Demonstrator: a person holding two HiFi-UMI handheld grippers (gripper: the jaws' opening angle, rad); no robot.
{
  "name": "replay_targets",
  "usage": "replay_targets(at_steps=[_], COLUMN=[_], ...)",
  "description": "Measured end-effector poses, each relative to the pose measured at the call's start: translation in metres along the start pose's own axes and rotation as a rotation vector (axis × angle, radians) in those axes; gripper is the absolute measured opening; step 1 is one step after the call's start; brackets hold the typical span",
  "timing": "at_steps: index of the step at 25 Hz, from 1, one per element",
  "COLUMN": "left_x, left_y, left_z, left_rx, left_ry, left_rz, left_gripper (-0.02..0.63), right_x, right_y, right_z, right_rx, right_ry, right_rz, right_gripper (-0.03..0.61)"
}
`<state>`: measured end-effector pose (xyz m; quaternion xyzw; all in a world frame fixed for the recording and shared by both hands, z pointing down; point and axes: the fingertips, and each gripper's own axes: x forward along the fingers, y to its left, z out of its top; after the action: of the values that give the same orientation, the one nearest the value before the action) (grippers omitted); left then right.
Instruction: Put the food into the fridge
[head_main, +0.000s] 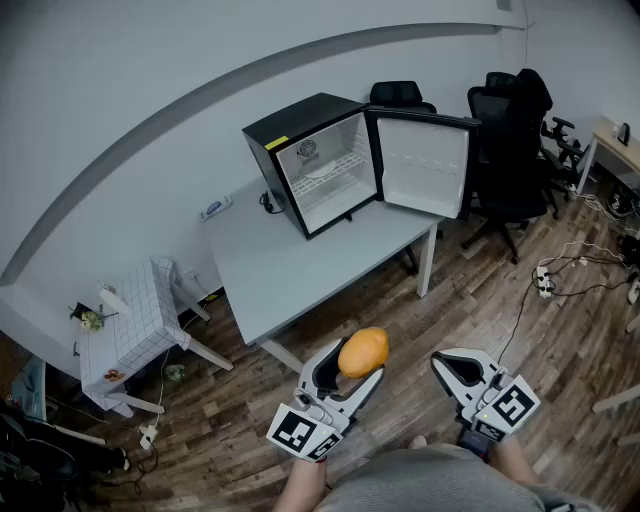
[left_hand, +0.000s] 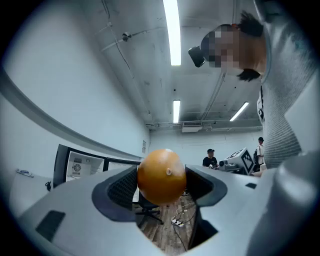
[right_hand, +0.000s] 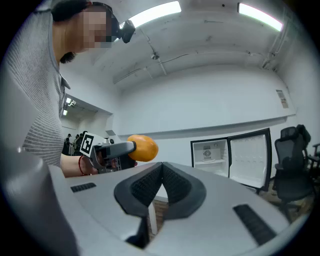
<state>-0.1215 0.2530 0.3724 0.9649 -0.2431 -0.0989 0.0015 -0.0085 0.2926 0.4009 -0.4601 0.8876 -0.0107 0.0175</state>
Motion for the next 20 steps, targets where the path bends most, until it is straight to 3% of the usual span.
replay_targets(at_steps=[20], left_x=[0.0002], left_y=[-0.0034], left_z=[0.0005], left_rx=[0.001], left_ry=[0.010], left_rz=[-0.006], left_gripper=[0.310], right_x=[-0.0022], right_y=[0.0036], right_z=[-0.0006], right_rx=[0.036], right_ry=[-0.013], right_rz=[0.029], right_gripper=[0.014])
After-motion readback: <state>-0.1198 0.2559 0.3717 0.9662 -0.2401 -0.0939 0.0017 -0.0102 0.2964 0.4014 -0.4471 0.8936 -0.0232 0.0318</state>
